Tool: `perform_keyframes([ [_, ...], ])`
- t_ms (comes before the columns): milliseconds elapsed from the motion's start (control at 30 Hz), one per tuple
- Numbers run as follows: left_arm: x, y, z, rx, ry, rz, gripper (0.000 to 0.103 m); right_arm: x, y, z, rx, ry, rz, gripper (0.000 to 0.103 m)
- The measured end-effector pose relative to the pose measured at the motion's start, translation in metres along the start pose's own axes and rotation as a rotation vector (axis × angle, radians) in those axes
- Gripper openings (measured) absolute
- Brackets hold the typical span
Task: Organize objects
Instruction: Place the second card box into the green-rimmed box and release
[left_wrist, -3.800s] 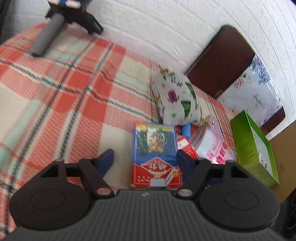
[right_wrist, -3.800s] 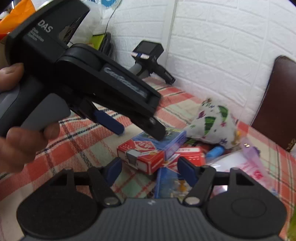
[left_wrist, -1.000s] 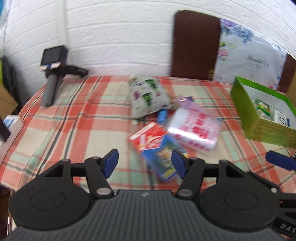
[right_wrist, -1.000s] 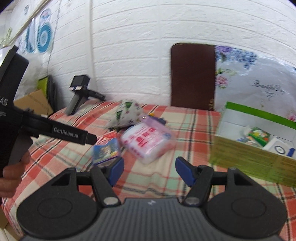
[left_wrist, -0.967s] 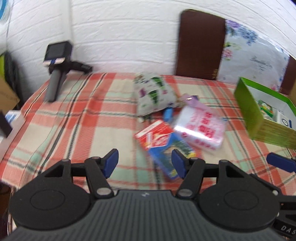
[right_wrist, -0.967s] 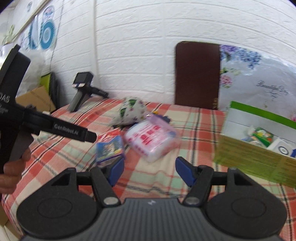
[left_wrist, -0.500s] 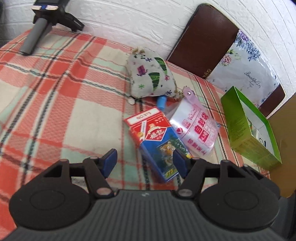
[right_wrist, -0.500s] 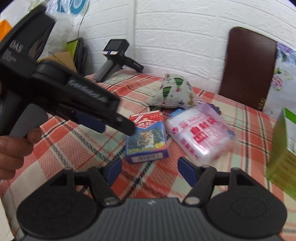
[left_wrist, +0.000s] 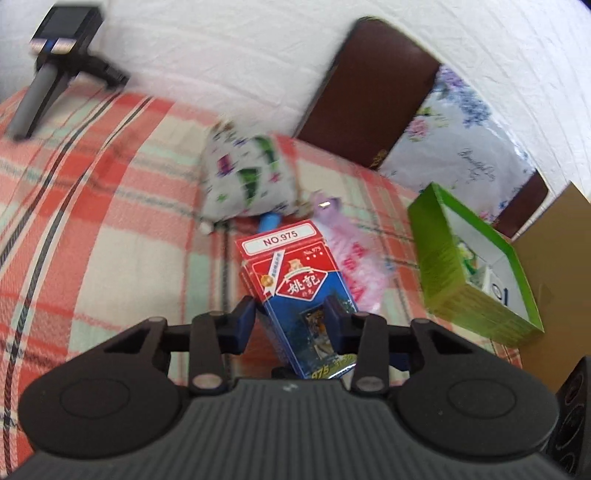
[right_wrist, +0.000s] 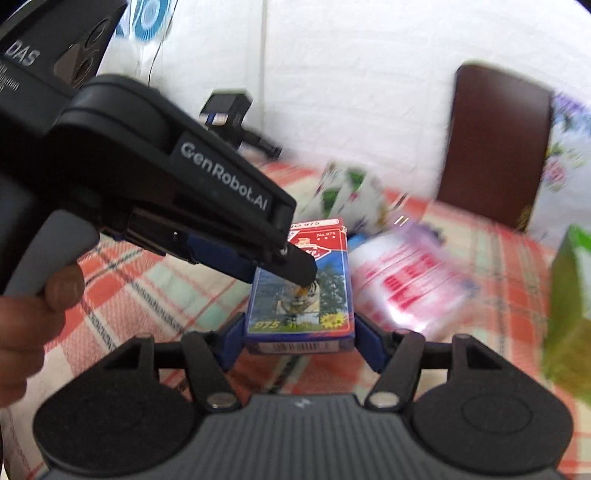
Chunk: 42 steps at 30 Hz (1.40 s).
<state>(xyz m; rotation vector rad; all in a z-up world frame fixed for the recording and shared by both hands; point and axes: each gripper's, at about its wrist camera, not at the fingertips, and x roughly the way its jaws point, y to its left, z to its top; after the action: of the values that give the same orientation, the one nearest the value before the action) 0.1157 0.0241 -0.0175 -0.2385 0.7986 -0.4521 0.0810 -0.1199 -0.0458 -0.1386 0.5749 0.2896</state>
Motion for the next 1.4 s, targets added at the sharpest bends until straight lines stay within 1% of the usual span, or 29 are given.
perform_keyframes([
  [100, -0.002, -0.032, 0.004, 0.087, -0.022, 0.005, 0.042, -0.013, -0.015, 0.003, 0.017, -0.044, -0.040, 0.062],
  [200, 0.008, -0.065, 0.007, 0.153, -0.015, 0.003, 0.043, -0.024, -0.038, 0.002, 0.065, -0.062, -0.074, 0.062],
  [300, 0.020, -0.099, 0.014, 0.211, -0.010, -0.017, 0.043, -0.036, -0.064, -0.001, 0.104, -0.086, -0.121, 0.062],
  [467, 0.047, -0.166, 0.029, 0.300, 0.005, -0.106, 0.043, -0.062, -0.117, -0.007, 0.186, -0.149, -0.238, 0.062],
  [567, 0.069, -0.213, 0.027, 0.376, 0.021, -0.157, 0.043, -0.073, -0.149, -0.015, 0.250, -0.171, -0.324, 0.062],
  [667, 0.092, -0.256, 0.019, 0.456, 0.044, -0.191, 0.043, -0.084, -0.186, -0.030, 0.316, -0.173, -0.397, 0.062],
  [700, 0.099, -0.268, 0.017, 0.478, 0.050, -0.194, 0.044, -0.087, -0.196, -0.034, 0.335, -0.172, -0.416, 0.062],
  [733, 0.106, -0.278, 0.016, 0.498, 0.052, -0.187, 0.048, -0.089, -0.208, -0.039, 0.353, -0.170, -0.438, 0.062],
  [800, 0.116, -0.292, 0.014, 0.526, 0.033, -0.145, 0.052, -0.092, -0.223, -0.046, 0.382, -0.160, -0.487, 0.063],
  [833, 0.121, -0.296, 0.014, 0.539, 0.025, -0.111, 0.053, -0.090, -0.232, -0.049, 0.394, -0.151, -0.520, 0.064],
  [900, 0.128, -0.300, 0.013, 0.558, 0.023, -0.027, 0.056, -0.082, -0.250, -0.056, 0.418, -0.106, -0.582, 0.071],
  [933, 0.131, -0.298, 0.012, 0.565, 0.023, 0.008, 0.058, -0.080, -0.257, -0.059, 0.440, -0.096, -0.604, 0.072],
  [1033, 0.134, -0.285, 0.012, 0.572, 0.028, 0.102, 0.058, -0.085, -0.260, -0.067, 0.494, -0.129, -0.605, 0.072],
  [1100, 0.132, -0.273, 0.013, 0.547, 0.038, 0.147, 0.058, -0.091, -0.252, -0.071, 0.515, -0.158, -0.594, 0.072],
  [1200, 0.122, -0.258, 0.011, 0.522, 0.025, 0.183, 0.058, -0.105, -0.243, -0.075, 0.536, -0.193, -0.562, 0.071],
  [1300, 0.106, -0.245, 0.007, 0.523, -0.003, 0.222, 0.058, -0.125, -0.226, -0.067, 0.533, -0.226, -0.498, 0.071],
  [1333, 0.100, -0.240, 0.006, 0.516, -0.011, 0.228, 0.058, -0.136, -0.217, -0.064, 0.524, -0.239, -0.475, 0.071],
  [1400, 0.089, -0.229, 0.007, 0.493, -0.026, 0.241, 0.058, -0.143, -0.209, -0.057, 0.495, -0.266, -0.436, 0.071],
])
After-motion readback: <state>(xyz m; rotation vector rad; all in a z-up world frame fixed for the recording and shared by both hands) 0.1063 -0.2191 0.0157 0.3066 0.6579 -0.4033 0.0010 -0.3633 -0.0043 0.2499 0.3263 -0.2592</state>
